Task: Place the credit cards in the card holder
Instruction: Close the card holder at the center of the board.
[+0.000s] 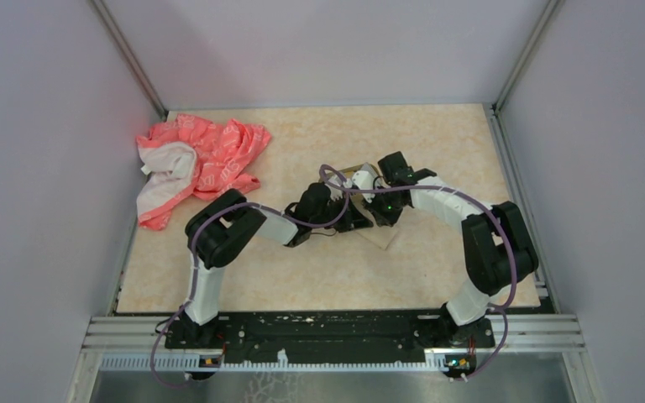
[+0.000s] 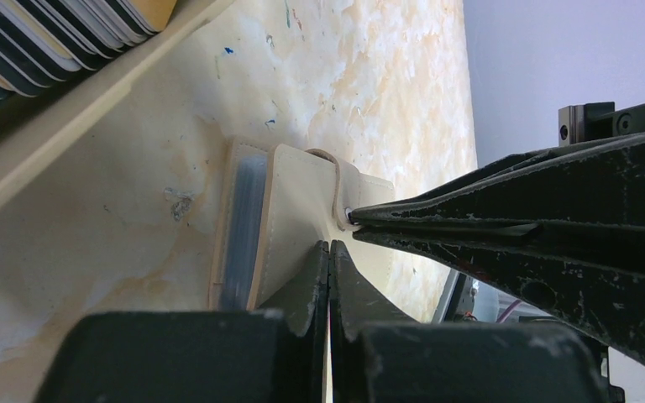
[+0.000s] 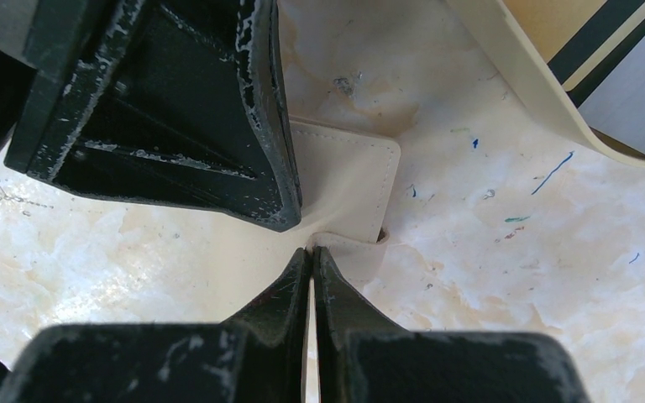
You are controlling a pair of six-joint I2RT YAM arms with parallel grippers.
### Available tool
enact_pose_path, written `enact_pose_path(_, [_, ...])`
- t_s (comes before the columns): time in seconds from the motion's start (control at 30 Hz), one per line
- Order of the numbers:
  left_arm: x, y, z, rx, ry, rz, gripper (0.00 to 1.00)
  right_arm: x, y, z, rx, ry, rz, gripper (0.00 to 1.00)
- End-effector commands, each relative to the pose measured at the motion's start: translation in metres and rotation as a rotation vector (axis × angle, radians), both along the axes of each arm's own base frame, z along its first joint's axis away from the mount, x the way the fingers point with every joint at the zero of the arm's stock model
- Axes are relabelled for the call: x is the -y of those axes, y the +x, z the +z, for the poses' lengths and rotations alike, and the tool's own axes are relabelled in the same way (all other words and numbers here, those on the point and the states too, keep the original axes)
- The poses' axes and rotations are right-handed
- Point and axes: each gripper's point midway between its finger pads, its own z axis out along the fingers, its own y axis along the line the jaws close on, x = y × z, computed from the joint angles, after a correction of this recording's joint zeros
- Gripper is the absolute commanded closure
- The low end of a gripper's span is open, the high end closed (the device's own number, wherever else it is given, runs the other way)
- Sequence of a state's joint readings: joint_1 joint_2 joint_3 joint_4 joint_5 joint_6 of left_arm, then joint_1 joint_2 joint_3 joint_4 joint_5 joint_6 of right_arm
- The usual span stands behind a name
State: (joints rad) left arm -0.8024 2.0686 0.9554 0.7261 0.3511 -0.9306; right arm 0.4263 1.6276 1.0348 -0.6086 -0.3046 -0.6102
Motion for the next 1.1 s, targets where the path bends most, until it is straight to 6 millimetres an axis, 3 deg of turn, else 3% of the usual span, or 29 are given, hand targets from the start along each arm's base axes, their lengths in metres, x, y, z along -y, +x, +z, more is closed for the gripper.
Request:
enact_pose_path(0.0, [-0.026, -0.016, -0.065, -0.107, 0.156, 0.033, 1.0, 0.018, -0.057, -0.048, -0.202, -0.141, 0.044, 1.0])
enact_pose_path(1.07, [-0.028, -0.023, -0.057, -0.103, 0.096, 0.034, 1.0, 0.037, -0.08, -0.066, -0.228, -0.263, 0.086, 1.0])
